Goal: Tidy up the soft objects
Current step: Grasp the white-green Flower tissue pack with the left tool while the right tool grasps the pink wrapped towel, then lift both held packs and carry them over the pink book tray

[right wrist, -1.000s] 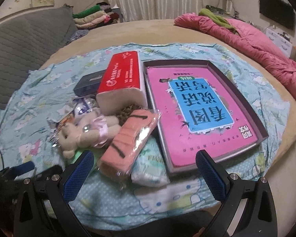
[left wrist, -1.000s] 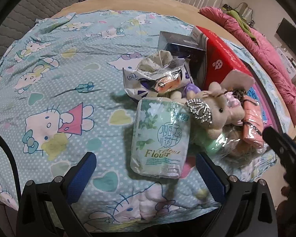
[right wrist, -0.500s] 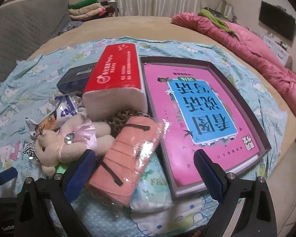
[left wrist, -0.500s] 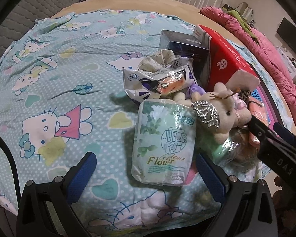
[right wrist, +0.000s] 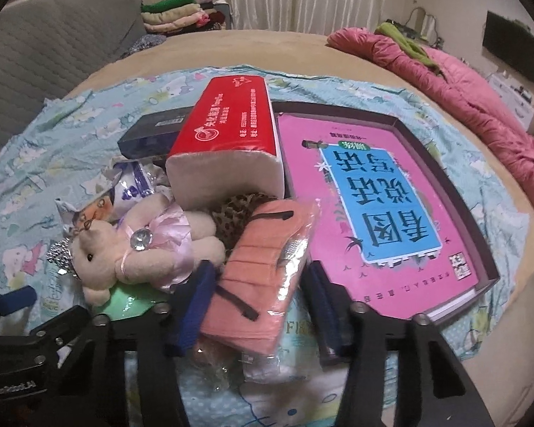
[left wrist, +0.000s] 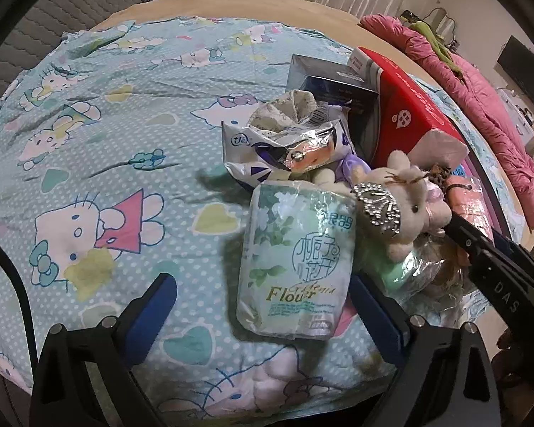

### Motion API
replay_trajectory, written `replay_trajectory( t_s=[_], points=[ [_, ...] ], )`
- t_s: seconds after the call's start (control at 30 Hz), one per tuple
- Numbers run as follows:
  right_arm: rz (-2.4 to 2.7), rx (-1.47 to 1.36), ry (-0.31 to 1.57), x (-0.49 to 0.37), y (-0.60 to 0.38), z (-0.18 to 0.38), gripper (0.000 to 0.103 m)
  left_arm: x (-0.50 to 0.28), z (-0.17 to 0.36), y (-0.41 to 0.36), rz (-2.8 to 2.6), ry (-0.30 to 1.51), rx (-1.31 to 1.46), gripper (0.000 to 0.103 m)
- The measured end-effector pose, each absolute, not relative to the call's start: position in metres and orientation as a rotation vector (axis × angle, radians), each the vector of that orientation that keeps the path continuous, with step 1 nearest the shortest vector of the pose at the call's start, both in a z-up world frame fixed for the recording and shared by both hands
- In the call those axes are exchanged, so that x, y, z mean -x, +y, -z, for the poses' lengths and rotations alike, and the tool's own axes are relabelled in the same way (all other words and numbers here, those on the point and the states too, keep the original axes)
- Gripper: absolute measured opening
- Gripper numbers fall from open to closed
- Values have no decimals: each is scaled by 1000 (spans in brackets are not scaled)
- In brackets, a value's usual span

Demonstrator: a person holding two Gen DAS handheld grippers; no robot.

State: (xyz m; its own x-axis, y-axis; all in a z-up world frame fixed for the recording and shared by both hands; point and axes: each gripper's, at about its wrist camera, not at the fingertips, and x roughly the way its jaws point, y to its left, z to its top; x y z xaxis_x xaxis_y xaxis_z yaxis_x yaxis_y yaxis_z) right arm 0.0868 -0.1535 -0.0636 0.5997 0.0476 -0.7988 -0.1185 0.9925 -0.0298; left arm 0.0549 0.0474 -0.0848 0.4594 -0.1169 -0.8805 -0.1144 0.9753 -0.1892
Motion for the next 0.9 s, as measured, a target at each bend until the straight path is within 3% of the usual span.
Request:
replay_trajectory(
  t_s=[0.2, 0.53, 0.9],
  points=[
    [-125, -19, 910, -87, -169, 59, 37, -58, 90, 52, 18, 1098, 275, 90],
    [-175, -92, 901, -86, -177, 56, 28, -56, 89, 52, 118, 1070, 340, 51],
    [-205, -179, 877, -78, -191, 49, 26, -47, 79, 55, 116, 1049, 338, 46]
  ],
)
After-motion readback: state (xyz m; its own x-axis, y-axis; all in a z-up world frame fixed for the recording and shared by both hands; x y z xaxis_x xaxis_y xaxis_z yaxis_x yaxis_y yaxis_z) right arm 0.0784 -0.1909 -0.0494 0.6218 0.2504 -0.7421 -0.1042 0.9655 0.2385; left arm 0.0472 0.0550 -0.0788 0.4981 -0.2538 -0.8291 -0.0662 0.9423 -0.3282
